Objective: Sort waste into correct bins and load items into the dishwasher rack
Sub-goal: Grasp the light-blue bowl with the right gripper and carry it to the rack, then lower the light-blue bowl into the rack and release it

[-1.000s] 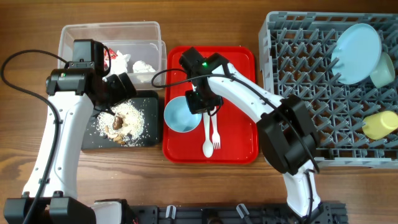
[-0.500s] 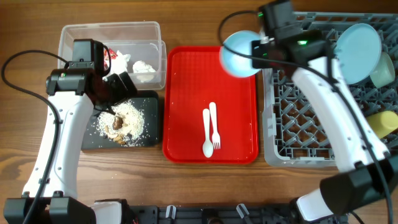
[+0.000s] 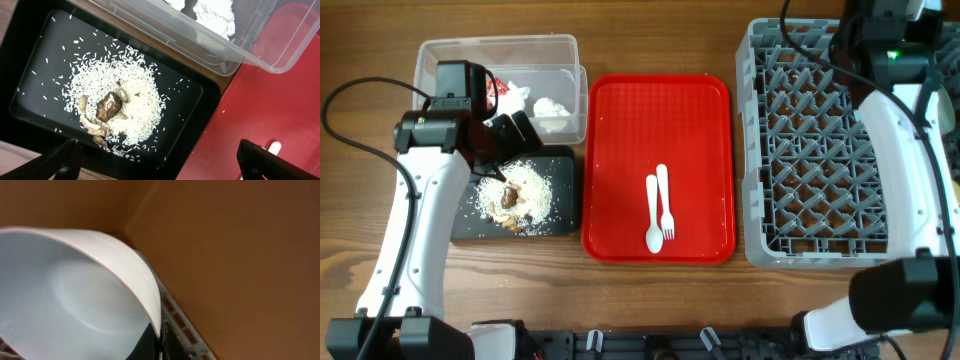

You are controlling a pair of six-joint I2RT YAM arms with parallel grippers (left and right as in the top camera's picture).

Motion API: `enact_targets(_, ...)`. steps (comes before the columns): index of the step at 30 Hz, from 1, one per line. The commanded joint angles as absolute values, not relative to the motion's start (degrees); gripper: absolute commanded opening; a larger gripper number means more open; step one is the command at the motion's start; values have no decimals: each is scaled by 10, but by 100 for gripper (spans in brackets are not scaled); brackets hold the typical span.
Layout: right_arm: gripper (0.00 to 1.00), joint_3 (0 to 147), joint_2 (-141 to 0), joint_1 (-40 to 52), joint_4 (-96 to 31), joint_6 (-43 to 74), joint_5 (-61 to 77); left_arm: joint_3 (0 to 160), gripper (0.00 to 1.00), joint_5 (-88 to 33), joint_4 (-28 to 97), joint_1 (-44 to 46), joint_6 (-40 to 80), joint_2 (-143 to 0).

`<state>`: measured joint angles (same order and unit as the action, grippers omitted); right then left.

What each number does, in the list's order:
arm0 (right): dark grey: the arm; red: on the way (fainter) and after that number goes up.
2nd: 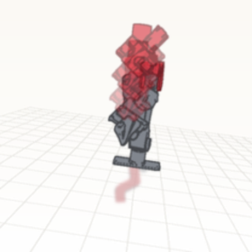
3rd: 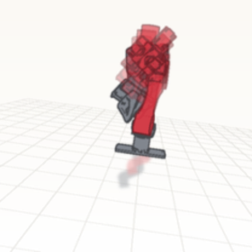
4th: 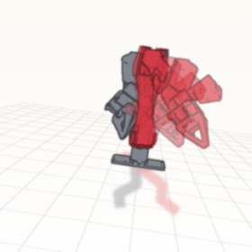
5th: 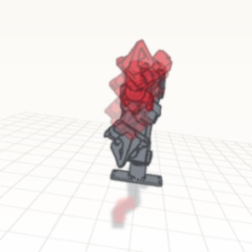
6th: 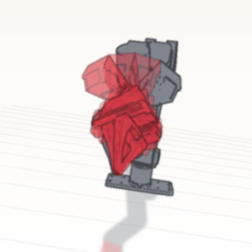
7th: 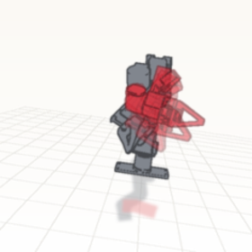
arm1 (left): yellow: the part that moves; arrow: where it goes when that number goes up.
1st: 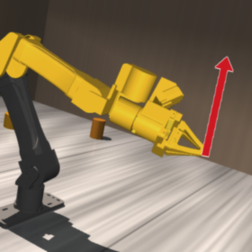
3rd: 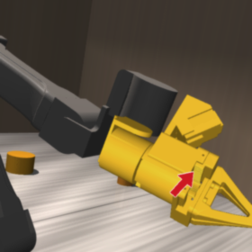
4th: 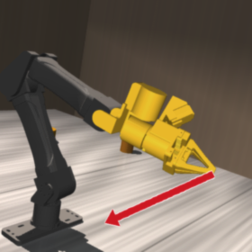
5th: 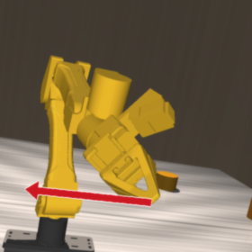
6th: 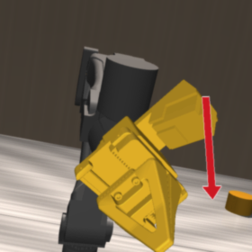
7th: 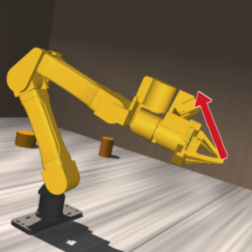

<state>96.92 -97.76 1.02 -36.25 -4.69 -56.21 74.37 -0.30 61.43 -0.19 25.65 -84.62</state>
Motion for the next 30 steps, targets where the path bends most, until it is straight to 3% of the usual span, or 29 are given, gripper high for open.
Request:
enact_targets(1, 4, 975, -1034, 1, -358, -66, -608, 745, 100, -6, 613, -5, 262, -836)
enact_targets(9, 4, 974, -1135, 4, -390, -57, -602, 745, 100, -6, 607, -5, 262, -836)
enact_targets(22, 4, 970, -1147, 39, -505, 95, -526, 745, 100, -6, 604, -5, 262, -836)
enact_targets(30, 4, 970, -1149, 40, -539, 126, -544, 745, 100, -6, 604, -5, 262, -836)
